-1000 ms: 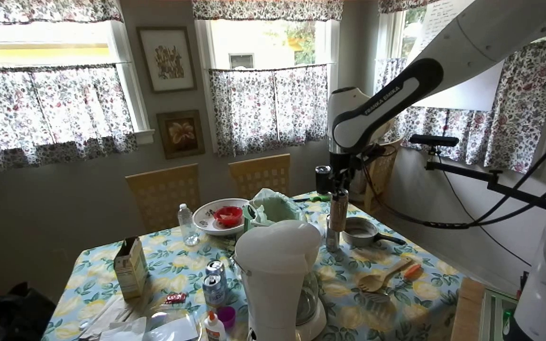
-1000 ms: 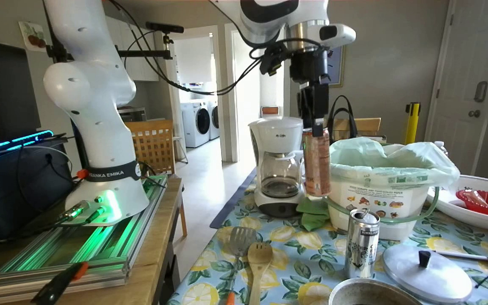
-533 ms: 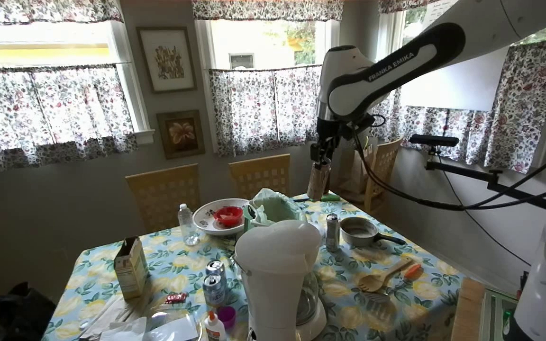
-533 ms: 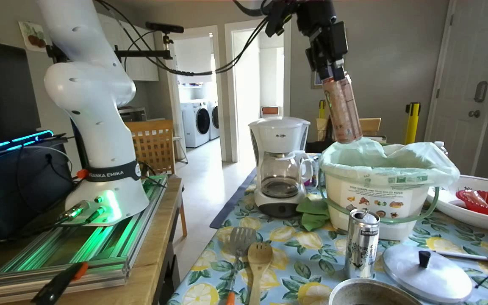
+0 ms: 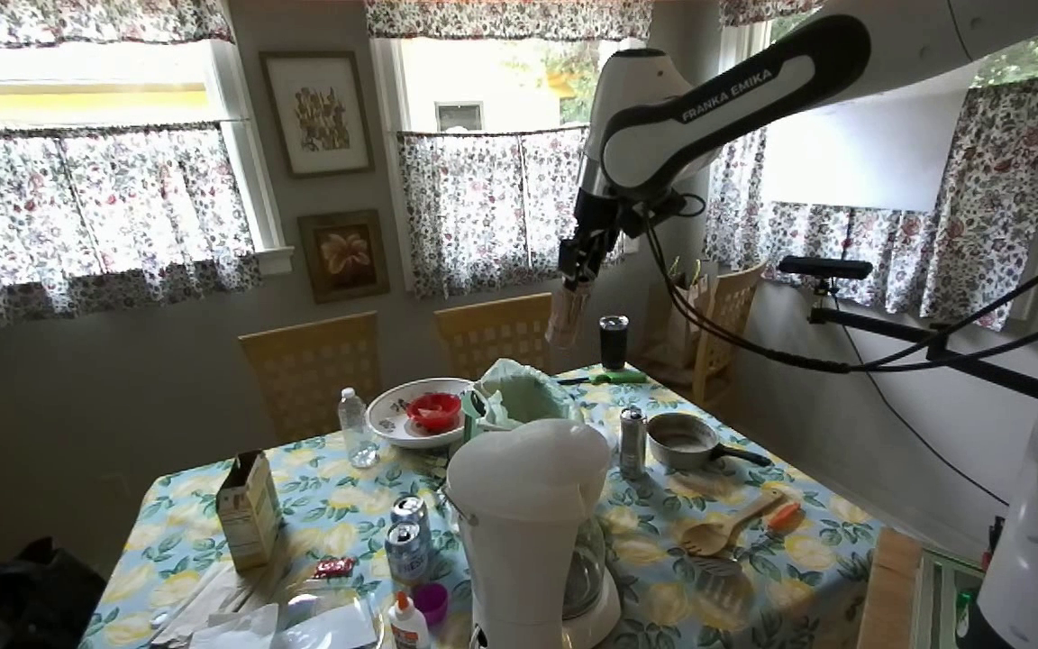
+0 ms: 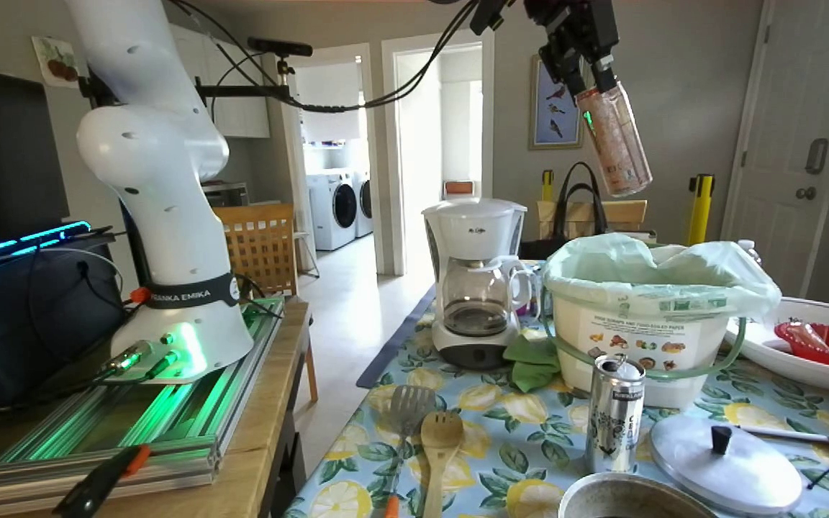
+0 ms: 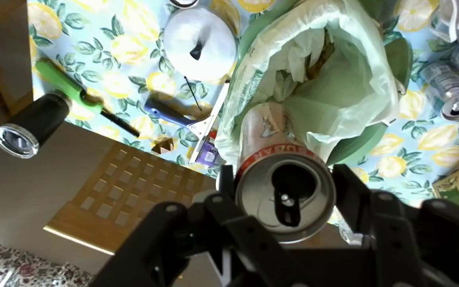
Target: Pick up the 2 bottles and throw them in the bin
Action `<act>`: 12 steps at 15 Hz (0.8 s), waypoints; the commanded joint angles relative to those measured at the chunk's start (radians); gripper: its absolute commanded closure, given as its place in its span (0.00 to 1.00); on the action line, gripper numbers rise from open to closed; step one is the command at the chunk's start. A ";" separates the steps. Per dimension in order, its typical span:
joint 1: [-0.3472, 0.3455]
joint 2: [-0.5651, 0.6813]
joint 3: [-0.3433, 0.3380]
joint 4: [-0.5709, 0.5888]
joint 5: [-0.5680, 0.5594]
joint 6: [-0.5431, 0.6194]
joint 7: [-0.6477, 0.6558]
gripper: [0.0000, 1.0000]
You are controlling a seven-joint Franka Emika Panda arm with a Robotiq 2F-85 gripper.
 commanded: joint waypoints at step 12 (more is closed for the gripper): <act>0.037 0.132 0.021 0.159 0.117 0.023 -0.063 0.62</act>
